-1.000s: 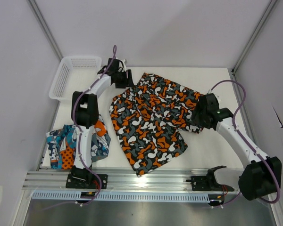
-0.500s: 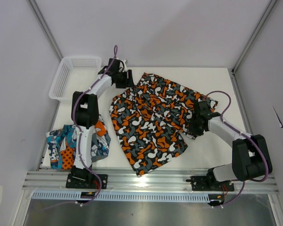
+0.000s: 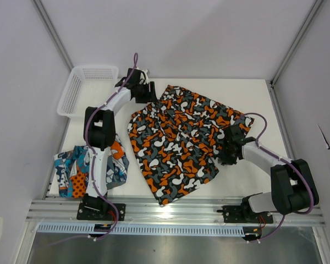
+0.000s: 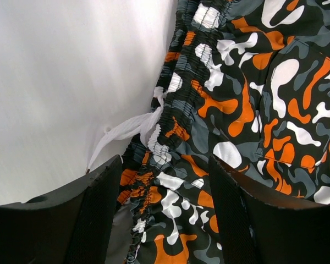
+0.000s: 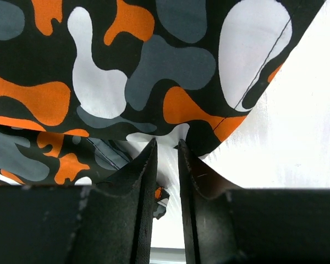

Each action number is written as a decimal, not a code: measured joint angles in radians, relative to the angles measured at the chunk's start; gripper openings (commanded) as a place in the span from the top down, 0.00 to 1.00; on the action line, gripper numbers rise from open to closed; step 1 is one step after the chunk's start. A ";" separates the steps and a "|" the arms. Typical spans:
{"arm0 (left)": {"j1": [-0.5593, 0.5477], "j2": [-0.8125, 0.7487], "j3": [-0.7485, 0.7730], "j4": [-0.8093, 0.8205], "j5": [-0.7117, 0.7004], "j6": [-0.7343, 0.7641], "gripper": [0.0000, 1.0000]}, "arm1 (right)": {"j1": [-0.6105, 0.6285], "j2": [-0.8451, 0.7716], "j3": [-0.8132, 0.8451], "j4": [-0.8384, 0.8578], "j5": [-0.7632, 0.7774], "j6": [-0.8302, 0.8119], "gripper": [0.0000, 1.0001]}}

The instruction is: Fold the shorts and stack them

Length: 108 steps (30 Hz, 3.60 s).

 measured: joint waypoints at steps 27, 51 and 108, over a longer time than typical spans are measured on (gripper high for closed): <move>0.077 -0.284 -0.295 0.035 -0.153 -0.009 0.21 | 0.531 0.068 0.274 -0.034 0.041 0.018 0.43; 0.076 -0.281 -0.306 0.063 -0.127 -0.012 0.24 | 1.127 0.456 0.581 -0.068 0.174 -0.034 0.47; 0.028 -0.965 -1.176 0.395 0.082 -0.319 0.48 | 1.328 -0.175 -0.015 -0.406 0.267 0.457 0.99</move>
